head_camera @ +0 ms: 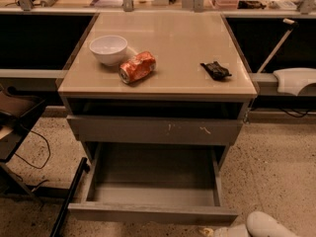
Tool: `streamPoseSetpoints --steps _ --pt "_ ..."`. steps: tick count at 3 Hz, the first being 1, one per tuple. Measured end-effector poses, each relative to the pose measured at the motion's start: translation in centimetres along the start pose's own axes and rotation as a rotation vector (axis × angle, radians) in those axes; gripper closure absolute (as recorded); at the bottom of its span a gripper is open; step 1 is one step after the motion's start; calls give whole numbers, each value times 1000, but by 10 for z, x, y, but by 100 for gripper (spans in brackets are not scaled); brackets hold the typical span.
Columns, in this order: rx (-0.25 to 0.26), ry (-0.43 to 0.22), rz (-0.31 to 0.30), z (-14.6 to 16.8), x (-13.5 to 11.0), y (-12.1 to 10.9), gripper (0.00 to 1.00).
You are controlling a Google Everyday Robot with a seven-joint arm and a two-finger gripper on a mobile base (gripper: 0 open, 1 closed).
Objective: Close middle drawer
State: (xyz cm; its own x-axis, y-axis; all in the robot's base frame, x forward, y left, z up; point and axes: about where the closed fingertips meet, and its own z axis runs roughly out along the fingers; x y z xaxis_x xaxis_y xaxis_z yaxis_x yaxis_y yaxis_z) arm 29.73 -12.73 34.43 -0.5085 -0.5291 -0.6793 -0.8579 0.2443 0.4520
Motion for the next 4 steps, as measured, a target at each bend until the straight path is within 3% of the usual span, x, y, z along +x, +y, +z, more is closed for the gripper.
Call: streamPoseSetpoints --steps 1,2,3,4 --pt "37 25 -100 12 -41 2 0" --pt "69 26 -154 18 -64 3 0" --pt "105 -9 -158 5 -63 -1 0" --pt "107 -56 -214 -4 -88 -9 0"
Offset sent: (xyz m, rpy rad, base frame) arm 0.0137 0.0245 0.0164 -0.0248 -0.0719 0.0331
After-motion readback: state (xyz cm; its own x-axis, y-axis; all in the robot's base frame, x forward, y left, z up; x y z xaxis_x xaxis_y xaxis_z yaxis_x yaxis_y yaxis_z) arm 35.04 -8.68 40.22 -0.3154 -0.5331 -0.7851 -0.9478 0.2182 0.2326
